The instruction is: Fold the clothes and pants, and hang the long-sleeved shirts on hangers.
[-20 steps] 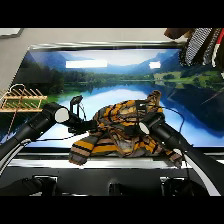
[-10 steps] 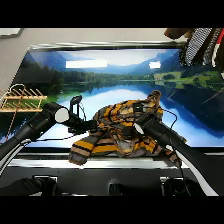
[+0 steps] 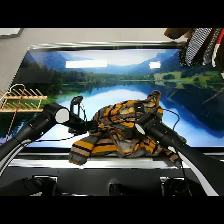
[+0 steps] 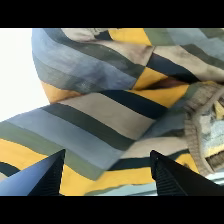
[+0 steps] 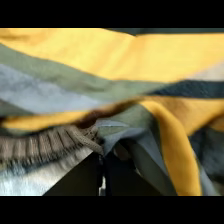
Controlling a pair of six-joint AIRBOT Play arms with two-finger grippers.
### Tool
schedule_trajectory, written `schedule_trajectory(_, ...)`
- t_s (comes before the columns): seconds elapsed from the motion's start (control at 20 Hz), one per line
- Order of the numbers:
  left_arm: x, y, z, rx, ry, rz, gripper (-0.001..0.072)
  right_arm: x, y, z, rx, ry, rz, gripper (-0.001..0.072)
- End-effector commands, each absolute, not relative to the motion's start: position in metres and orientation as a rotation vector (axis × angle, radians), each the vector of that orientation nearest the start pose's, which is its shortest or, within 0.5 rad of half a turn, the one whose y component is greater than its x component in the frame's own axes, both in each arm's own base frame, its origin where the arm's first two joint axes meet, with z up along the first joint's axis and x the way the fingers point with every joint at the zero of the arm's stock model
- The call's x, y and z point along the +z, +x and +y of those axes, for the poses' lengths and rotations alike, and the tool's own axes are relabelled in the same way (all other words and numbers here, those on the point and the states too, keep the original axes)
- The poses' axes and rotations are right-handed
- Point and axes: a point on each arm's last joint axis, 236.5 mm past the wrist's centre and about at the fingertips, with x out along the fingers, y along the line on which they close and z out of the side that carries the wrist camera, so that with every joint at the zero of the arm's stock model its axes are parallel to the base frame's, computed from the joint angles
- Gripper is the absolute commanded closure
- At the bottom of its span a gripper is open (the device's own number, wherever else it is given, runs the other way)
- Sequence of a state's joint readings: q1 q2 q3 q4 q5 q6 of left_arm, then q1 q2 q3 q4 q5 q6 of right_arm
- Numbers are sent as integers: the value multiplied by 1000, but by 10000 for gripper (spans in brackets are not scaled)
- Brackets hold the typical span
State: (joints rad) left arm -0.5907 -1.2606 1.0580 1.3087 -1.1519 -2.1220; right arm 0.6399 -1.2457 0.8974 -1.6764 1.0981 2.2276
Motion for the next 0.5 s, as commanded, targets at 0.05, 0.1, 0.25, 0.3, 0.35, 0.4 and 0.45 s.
schedule_trajectory(0.05,-5,254,-270,-285,-264,1497,89,-31,254,161,10,-11,1405,675)
schedule_trajectory(0.1,-2,253,-280,-299,-275,1482,88,-25,252,160,14,-3,1398,675)
schedule_trajectory(0.25,-8,250,-303,-316,-295,1469,89,-18,244,158,16,10,1409,675)
schedule_trajectory(0.3,-14,247,-309,-321,-290,1484,89,-17,243,157,13,7,1415,675)
schedule_trajectory(0.35,-20,246,-314,-322,-284,1498,89,-17,242,156,10,5,1419,675)
schedule_trajectory(0.4,-25,246,-318,-321,-275,1508,89,-17,242,156,11,6,1419,675)
schedule_trajectory(0.45,-28,248,-321,-319,-272,1514,89,-17,242,157,12,8,1419,675)
